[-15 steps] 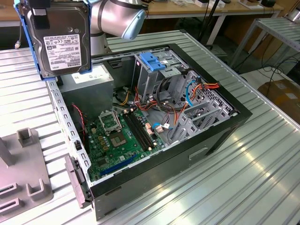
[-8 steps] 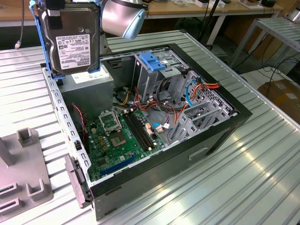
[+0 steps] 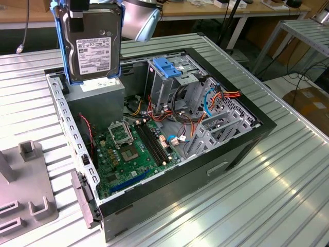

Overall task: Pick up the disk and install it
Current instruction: 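Pick up the disk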

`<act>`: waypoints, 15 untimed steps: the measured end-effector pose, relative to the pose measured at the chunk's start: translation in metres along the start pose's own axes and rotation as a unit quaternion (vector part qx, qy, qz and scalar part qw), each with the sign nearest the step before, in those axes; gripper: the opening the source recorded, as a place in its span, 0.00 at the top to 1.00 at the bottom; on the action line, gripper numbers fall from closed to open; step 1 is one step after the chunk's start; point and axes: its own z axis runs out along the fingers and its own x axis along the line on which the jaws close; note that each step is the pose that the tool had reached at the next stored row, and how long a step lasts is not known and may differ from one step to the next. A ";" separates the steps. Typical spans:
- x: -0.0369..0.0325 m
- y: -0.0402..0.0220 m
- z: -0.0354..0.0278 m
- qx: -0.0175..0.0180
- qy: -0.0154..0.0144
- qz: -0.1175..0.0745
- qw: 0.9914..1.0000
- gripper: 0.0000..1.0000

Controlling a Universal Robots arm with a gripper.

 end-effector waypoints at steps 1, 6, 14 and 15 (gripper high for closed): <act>-0.0002 -0.0059 0.0002 0.000 0.000 0.000 1.000 0.63; -0.0007 -0.0257 0.0007 0.000 0.000 0.000 1.000 0.63; 0.0019 -0.0431 0.0014 0.000 0.000 0.000 1.000 0.63; 0.0034 -0.0435 0.0015 0.000 0.000 0.000 1.000 0.63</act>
